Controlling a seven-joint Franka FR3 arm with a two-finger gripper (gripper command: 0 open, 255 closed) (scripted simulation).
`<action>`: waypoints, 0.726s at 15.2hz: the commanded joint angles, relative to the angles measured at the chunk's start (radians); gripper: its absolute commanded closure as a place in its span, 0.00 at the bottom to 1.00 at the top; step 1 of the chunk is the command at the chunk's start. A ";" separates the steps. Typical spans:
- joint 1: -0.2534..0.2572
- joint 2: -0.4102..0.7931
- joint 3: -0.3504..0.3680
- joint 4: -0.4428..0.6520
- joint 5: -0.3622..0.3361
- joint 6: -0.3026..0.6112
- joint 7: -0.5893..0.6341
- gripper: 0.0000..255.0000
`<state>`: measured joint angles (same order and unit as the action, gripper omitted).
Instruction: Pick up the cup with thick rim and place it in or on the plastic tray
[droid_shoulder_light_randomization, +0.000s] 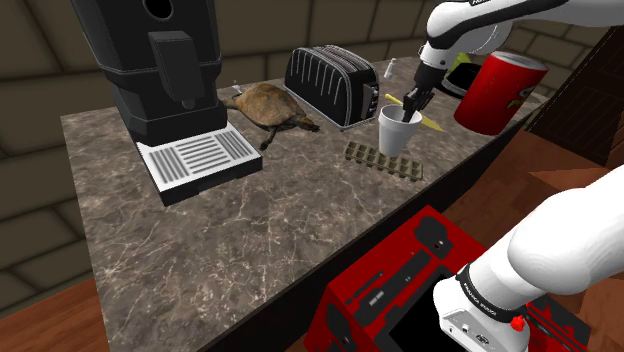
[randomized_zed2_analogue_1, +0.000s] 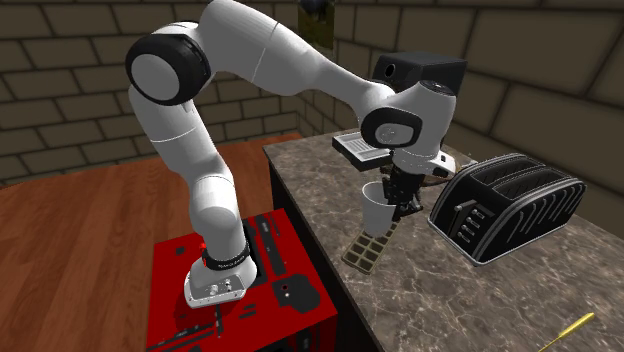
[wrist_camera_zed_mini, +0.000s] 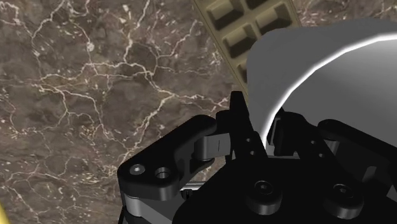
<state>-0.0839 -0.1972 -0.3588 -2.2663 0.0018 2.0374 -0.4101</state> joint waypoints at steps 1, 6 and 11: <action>0.000 0.010 -0.002 -0.017 0.003 0.027 -0.005 1.00; 0.001 0.041 -0.008 -0.056 0.015 0.095 -0.018 1.00; 0.002 0.041 -0.008 -0.056 0.015 0.095 -0.018 1.00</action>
<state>-0.0844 -0.1612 -0.3688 -2.3192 0.0152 2.1327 -0.4281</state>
